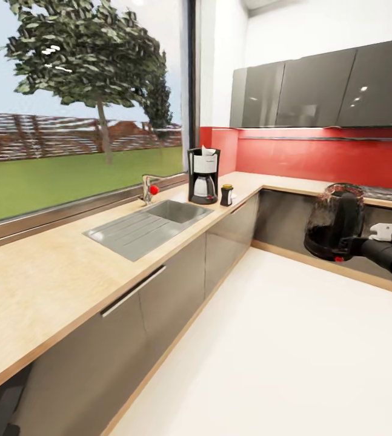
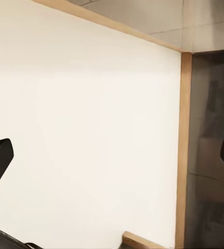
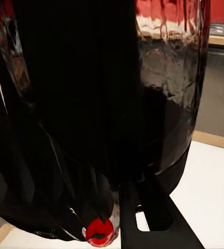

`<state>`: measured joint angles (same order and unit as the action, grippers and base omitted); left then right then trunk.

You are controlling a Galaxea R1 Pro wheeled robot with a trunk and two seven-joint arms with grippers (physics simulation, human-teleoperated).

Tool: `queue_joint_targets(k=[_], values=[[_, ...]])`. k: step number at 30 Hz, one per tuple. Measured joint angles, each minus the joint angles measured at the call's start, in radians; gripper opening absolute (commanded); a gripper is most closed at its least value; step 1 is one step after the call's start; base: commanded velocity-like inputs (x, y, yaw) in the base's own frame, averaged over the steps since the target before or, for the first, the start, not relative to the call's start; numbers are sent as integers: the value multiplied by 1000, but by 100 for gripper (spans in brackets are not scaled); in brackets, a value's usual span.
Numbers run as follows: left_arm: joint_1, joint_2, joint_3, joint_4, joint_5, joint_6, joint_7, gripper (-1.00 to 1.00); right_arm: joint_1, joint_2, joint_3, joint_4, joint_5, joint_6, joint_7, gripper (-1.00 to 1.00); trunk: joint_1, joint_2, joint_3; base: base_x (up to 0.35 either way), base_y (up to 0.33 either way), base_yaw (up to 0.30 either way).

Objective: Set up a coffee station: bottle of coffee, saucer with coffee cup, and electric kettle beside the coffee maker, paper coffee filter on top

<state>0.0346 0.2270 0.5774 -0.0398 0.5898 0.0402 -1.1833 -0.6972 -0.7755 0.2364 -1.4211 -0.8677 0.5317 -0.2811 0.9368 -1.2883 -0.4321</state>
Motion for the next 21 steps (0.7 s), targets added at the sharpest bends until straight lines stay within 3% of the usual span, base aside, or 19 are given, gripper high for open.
queue_joint_targets(k=[6, 21], values=[[0, 0, 0, 0, 0, 0, 0, 100, 0, 0, 0, 6, 0, 0, 0, -100, 0, 0, 0, 0, -73, -213], [0, 0, 0, 0, 0, 0, 2, 100, -1, 0, 1, 14, 1, 1, 0, -100, 0, 0, 0, 9, -293, -12]])
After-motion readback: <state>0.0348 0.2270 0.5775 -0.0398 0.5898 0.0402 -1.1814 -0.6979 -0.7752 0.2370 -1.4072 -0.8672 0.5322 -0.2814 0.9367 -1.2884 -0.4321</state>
